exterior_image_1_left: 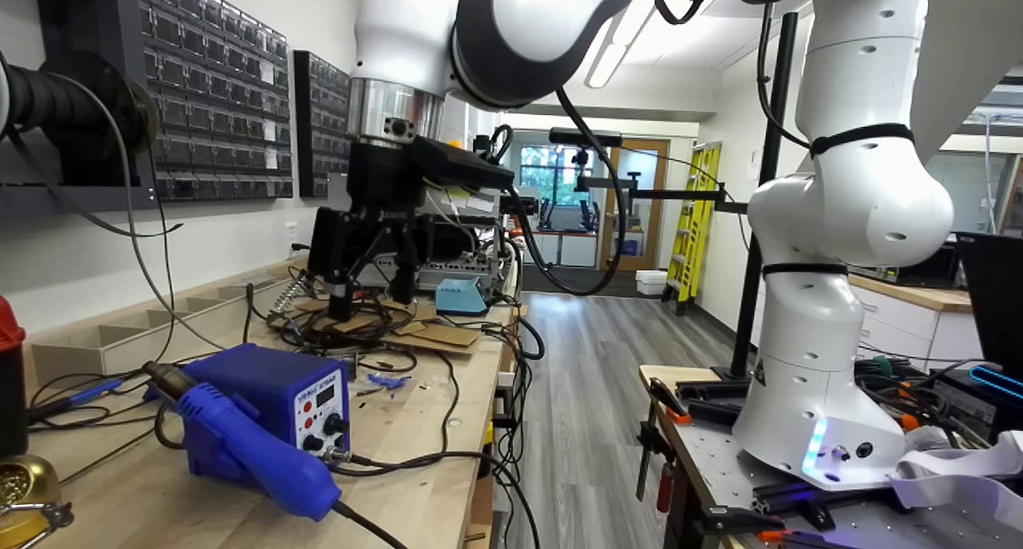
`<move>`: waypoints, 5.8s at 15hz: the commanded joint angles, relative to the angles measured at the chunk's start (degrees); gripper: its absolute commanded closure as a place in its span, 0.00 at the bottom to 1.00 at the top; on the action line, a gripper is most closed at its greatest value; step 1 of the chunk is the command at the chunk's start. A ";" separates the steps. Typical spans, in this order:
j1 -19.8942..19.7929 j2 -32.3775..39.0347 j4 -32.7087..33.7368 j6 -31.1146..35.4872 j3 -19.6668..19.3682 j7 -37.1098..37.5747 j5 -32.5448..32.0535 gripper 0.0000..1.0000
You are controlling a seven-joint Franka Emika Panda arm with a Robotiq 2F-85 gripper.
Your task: Pick the heat gun and put it on the counter
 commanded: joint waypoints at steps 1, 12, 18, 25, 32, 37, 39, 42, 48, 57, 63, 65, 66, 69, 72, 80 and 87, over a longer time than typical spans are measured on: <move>1.64 4.63 2.82 2.70 -0.41 -0.86 1.41 0.00; 4.07 10.09 5.68 3.90 -1.81 -1.96 2.28 0.00; 4.18 10.64 5.83 4.35 -1.78 -2.02 2.32 0.00; 6.18 15.67 8.88 5.64 -2.09 -2.86 0.40 0.00; 7.86 20.40 13.81 6.79 -2.89 -6.48 0.33 0.00; 8.45 23.10 15.59 9.53 -3.81 -9.53 0.88 0.00; 8.35 24.06 15.93 10.93 -3.89 -10.93 1.21 0.00; 8.43 25.41 16.53 12.62 -4.22 -12.03 1.41 0.00; 10.05 26.62 16.36 14.22 -6.71 -11.40 -0.15 0.00; 16.22 27.02 17.25 13.92 -11.62 -1.52 -2.49 0.00; 24.22 28.16 18.75 11.78 -18.25 15.27 -16.10 0.00; 25.26 28.70 18.50 11.15 -19.16 19.12 -19.72 0.00; 25.49 28.92 18.23 10.67 -19.41 20.50 -21.20 0.00; 25.46 29.59 18.36 9.32 -19.28 22.85 -24.02 0.00; 25.02 30.11 19.06 9.26 -18.82 24.28 -25.71 0.25; 23.91 29.78 19.94 11.89 -18.38 26.93 -27.13 0.71; 23.85 27.67 18.36 11.33 -18.86 29.38 -27.61 0.85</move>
